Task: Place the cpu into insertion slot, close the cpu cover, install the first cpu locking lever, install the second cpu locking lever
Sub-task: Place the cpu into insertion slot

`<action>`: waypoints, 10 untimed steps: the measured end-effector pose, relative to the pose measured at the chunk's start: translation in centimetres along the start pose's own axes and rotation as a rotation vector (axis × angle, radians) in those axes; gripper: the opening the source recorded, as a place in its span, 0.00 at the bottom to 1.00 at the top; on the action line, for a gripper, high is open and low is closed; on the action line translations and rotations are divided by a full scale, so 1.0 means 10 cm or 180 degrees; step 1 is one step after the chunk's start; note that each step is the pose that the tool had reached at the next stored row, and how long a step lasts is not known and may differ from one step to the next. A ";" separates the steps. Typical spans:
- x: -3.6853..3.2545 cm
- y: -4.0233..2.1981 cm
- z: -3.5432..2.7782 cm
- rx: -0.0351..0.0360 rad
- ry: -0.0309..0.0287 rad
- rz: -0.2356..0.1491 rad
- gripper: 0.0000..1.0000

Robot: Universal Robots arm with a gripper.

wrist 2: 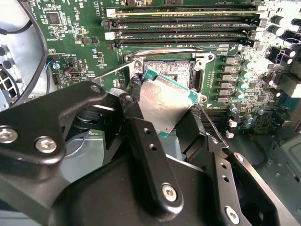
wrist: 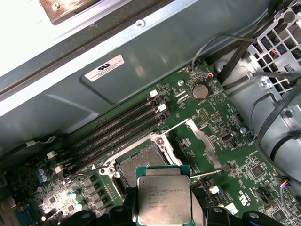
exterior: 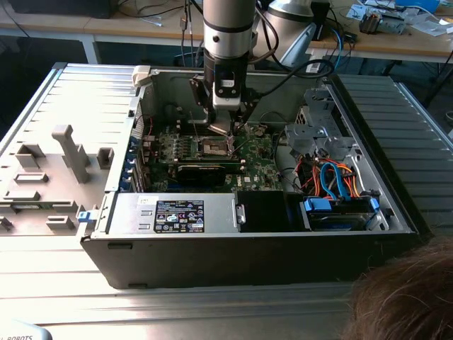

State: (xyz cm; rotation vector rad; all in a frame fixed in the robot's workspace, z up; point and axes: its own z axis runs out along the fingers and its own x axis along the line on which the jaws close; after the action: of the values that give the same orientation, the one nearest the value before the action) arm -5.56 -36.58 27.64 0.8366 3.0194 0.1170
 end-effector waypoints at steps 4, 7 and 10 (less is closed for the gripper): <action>0.000 0.000 0.003 0.0000 -0.0001 0.0020 0.55; 0.000 0.000 0.006 -0.0001 -0.0003 0.0042 0.55; 0.000 0.000 0.008 -0.0001 -0.0004 0.0060 0.55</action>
State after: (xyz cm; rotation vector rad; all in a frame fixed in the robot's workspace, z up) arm -5.56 -36.58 27.57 0.8647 3.0108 0.1168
